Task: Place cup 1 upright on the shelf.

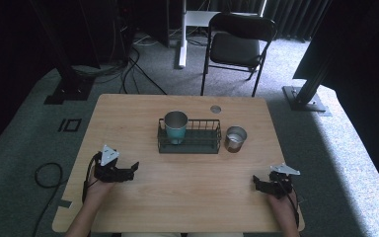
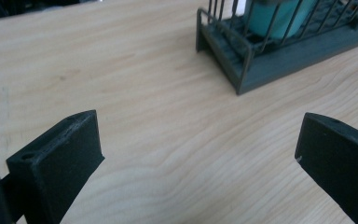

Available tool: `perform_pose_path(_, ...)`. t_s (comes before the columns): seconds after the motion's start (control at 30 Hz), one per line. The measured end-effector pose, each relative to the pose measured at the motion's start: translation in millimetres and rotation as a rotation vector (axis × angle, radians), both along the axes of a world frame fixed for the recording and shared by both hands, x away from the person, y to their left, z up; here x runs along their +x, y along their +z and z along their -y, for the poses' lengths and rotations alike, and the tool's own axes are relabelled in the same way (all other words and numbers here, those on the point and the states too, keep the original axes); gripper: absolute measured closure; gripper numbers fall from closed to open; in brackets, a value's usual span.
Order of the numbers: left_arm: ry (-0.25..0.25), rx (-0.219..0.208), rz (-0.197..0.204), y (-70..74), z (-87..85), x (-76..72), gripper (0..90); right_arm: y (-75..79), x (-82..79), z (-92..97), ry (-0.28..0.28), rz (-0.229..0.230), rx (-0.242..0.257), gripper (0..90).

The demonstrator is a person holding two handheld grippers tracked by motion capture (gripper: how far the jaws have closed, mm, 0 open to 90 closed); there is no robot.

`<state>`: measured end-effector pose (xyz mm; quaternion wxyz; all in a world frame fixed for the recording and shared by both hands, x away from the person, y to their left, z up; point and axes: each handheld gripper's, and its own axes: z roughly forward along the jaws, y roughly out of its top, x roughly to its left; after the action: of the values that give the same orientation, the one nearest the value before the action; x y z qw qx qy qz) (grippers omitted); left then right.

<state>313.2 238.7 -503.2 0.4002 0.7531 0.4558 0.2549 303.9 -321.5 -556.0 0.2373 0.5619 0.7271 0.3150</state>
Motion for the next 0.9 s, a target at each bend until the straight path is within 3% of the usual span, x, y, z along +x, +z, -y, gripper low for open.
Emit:
perform_pose_path(0.57,0.083,-0.039,-0.086,-28.7,-31.6,-13.7,1.2,0.0,0.0,0.0,0.000,0.001,-0.001,11.7)
perform_pose_path(0.73,0.084,-0.007,-0.110,-33.1,-34.4,-16.0,1.2,0.0,0.0,0.0,0.000,0.000,-0.001,11.7)
perform_pose_path(0.9,0.094,-0.014,-0.137,-36.9,-38.7,-19.0,1.2,0.0,0.0,0.0,0.001,0.001,-0.001,11.7)
